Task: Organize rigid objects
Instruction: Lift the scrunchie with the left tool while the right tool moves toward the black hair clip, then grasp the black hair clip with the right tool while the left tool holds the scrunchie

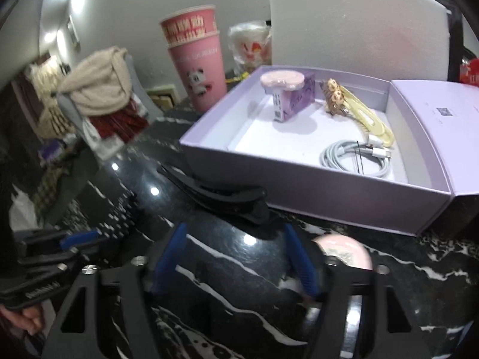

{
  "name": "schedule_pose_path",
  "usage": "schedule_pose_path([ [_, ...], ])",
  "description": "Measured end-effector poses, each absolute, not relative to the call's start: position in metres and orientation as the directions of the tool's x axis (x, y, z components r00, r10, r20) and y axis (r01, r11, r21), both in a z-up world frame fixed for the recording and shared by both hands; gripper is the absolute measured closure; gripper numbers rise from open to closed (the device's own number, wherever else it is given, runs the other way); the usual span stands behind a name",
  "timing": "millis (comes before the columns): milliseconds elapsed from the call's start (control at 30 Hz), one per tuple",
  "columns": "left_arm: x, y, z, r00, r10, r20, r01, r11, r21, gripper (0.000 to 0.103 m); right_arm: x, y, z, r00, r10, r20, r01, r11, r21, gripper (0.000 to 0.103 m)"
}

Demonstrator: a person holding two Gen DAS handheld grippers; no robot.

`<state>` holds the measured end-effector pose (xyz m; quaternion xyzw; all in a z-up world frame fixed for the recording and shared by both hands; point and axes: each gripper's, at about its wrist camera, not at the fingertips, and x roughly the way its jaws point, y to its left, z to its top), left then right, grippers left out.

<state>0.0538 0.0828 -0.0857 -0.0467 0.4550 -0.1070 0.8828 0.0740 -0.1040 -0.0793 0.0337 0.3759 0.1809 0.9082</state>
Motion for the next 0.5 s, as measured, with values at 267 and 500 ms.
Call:
schedule_pose_path([
  [267,0.053,0.088,-0.085,0.566,-0.222,-0.794,0.132,0.975,-0.179,0.085,0.086,-0.111,-0.076,0.657,0.396,-0.641,-0.258,0.918,0.302,0.041],
  [500,0.054,0.091,-0.085,0.567,-0.217,-0.794,0.125,0.976,-0.177,0.085,0.098,-0.111,-0.079,0.637,0.403,-0.657,-0.214,0.911,0.352,0.061],
])
